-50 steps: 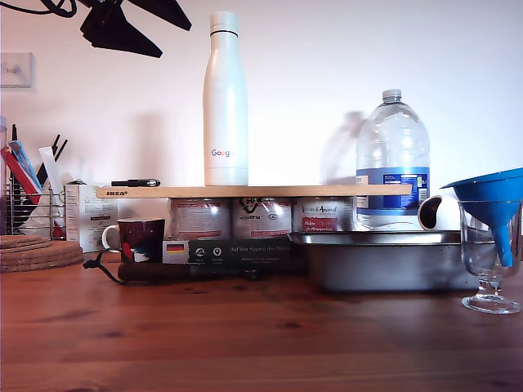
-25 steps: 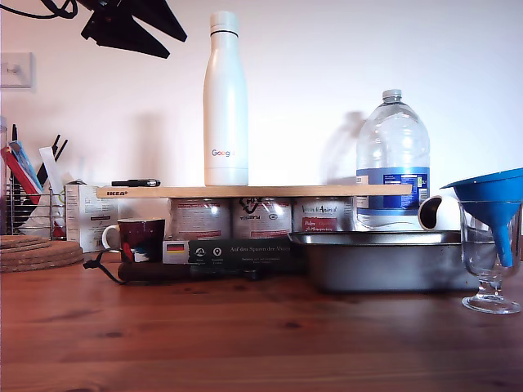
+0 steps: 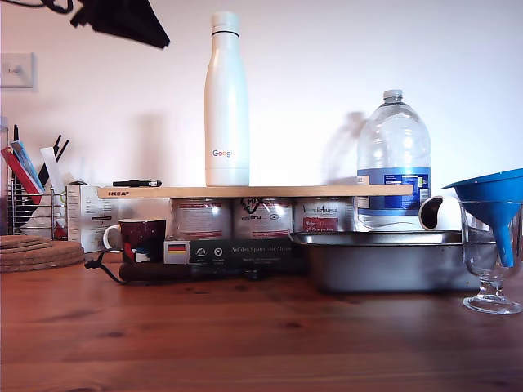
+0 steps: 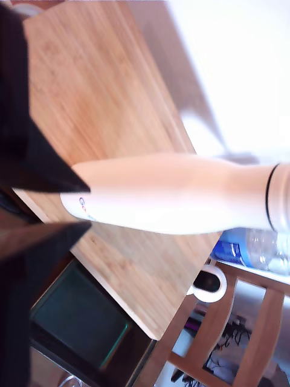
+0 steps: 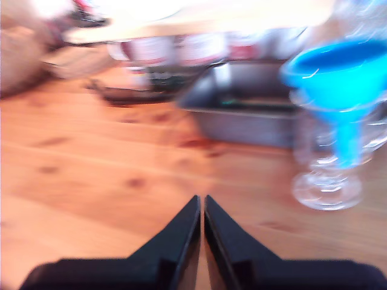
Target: Pick up the water bottle and place it on the shelf at the back
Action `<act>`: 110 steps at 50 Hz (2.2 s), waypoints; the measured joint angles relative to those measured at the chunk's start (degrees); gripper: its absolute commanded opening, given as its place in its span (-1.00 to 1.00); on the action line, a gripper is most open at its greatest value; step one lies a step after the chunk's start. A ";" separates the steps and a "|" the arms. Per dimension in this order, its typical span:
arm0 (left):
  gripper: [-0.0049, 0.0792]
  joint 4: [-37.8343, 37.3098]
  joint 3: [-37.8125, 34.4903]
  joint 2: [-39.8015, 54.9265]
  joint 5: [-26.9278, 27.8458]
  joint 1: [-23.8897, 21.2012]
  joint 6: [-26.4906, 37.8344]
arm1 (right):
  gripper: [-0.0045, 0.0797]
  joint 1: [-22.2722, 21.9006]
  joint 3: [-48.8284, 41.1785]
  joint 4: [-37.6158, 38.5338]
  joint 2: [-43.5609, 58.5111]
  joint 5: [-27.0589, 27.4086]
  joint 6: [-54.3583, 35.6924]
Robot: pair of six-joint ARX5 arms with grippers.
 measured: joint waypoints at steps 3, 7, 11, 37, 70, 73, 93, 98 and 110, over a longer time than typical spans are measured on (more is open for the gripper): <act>-0.93 0.26 0.00 -0.48 -0.07 0.00 0.26 | -0.92 0.00 0.00 0.17 0.00 3.15 -0.15; -0.93 0.35 0.00 -1.07 -0.09 0.00 0.83 | -0.92 0.00 0.00 1.16 0.00 8.09 -0.24; -0.93 0.66 0.00 -1.49 -0.13 0.00 0.98 | -0.92 0.00 0.00 2.51 0.00 10.86 -0.28; -0.93 17.14 -16.92 -13.73 -2.47 0.07 -1.16 | -0.92 0.00 0.00 4.96 0.00 16.48 -1.79; -0.93 37.00 -52.61 -32.17 -8.02 0.07 -7.43 | -0.92 0.00 0.00 0.70 0.00 16.46 -1.79; -0.93 37.13 -54.45 -33.09 -8.48 0.07 -7.48 | -0.92 0.00 0.00 -0.55 0.00 16.46 -1.77; -0.93 40.87 -64.72 -43.67 -9.64 0.07 -11.82 | -0.92 0.00 0.00 -1.27 0.00 16.46 -1.77; -0.93 41.03 -68.22 -46.53 -10.69 0.07 -12.13 | -0.92 0.00 0.00 -1.27 0.00 16.46 -1.77; -0.93 44.48 -77.00 -52.54 -12.92 0.46 -14.91 | -0.92 0.00 0.00 -1.27 0.00 16.46 -1.77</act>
